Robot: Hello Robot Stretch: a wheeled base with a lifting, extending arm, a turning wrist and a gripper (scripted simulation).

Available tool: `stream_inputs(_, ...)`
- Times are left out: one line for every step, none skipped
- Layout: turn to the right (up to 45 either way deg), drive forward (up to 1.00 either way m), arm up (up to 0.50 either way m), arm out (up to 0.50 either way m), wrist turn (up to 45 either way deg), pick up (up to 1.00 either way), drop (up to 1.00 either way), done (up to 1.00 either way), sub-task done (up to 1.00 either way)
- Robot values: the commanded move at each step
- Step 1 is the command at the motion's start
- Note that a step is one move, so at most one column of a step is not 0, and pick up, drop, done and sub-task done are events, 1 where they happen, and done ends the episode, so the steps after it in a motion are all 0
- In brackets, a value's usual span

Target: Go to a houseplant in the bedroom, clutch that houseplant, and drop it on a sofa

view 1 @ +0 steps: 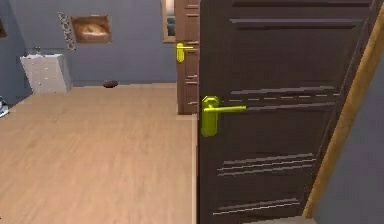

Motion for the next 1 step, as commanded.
stream_inputs(-36.0, 0.00, 0.00, 0.00, 0.0, 0.00, 0.00, 0.00, 0.00)
